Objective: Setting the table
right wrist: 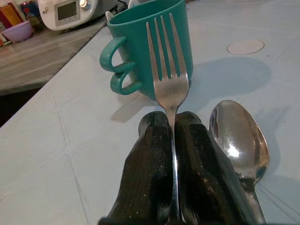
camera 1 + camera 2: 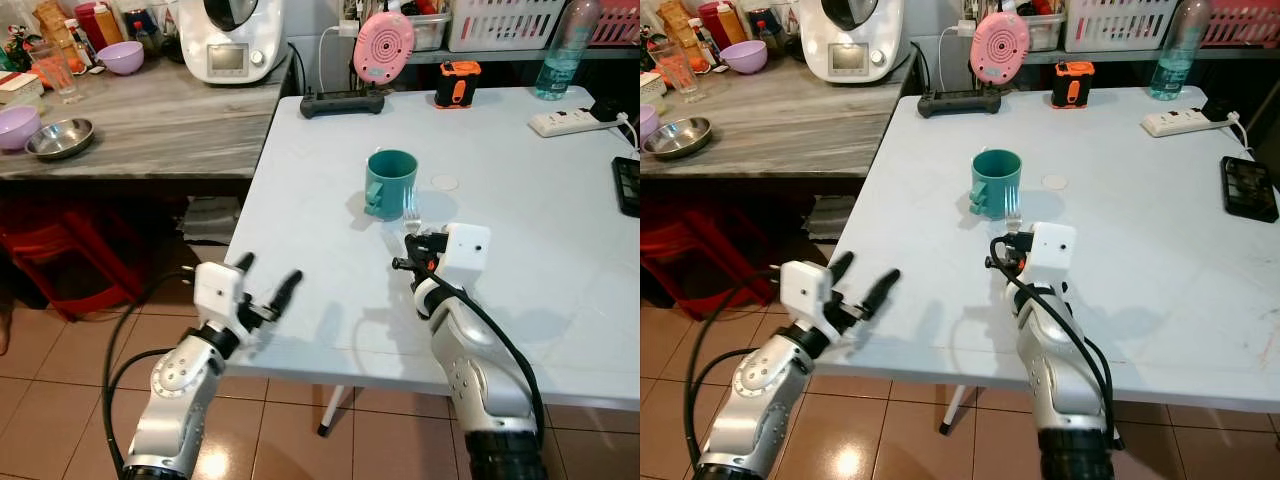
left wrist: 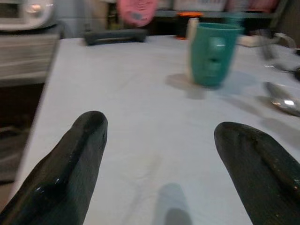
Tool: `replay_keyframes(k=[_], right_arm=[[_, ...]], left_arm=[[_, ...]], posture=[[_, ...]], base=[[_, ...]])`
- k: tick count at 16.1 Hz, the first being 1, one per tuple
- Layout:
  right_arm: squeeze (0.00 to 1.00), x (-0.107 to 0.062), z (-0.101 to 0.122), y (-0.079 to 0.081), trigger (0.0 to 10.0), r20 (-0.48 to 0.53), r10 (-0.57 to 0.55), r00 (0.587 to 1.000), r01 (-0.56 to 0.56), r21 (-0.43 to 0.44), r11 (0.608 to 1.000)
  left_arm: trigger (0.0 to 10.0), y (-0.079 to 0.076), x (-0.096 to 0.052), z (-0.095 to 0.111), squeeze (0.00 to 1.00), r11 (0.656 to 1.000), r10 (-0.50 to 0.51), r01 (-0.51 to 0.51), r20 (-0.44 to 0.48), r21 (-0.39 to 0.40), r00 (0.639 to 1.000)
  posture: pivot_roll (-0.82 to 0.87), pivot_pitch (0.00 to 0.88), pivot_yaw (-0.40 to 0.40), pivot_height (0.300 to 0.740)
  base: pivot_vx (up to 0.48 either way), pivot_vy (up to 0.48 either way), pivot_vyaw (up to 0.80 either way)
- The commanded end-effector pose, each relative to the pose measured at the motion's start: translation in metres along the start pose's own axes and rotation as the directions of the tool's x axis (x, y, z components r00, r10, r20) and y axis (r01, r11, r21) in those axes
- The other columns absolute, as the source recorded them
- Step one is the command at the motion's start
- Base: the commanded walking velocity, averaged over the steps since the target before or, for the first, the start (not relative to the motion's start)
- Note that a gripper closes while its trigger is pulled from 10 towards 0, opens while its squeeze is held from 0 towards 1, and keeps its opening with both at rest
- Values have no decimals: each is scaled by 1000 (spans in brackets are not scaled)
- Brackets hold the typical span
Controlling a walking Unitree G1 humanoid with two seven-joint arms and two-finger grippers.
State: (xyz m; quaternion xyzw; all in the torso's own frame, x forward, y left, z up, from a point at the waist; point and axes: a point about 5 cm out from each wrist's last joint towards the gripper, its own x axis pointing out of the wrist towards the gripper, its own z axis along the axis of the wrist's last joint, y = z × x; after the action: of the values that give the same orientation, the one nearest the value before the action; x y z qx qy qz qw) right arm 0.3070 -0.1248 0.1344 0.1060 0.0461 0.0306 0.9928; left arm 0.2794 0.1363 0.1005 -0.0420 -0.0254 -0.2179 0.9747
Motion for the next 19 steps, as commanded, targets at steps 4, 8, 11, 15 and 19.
replay_keyframes(k=[4,8,11,15,19], right_arm=[[0,-9,6,5,10000,73,24,997,-20,-48,999],[0,-9,4,1,10000,69,7,998,-3,-56,998],[0,-8,2,-1,10000,64,2,998,2,-64,998],[0,-8,2,-1,10000,72,-7,997,13,-71,997],[0,-8,1,1,10000,77,-1,997,6,-69,998]], left_arm=[[10000,9,5,1,0,996,78,-77,8,-44,997],[10000,9,8,1,0,996,74,-73,13,-54,997],[10000,8,10,1,0,996,73,-72,13,-55,997],[10000,10,10,0,0,996,78,-77,12,-48,997],[10000,13,11,2,0,996,84,-83,17,-42,996]], posture=[[-69,25,100,740],[-75,17,103,740],[-76,8,99,740],[-71,3,100,740],[-67,2,100,740]], base=[[0,0,0],[0,343,-420],[0,399,-652],[0,405,-534],[0,413,-234]])
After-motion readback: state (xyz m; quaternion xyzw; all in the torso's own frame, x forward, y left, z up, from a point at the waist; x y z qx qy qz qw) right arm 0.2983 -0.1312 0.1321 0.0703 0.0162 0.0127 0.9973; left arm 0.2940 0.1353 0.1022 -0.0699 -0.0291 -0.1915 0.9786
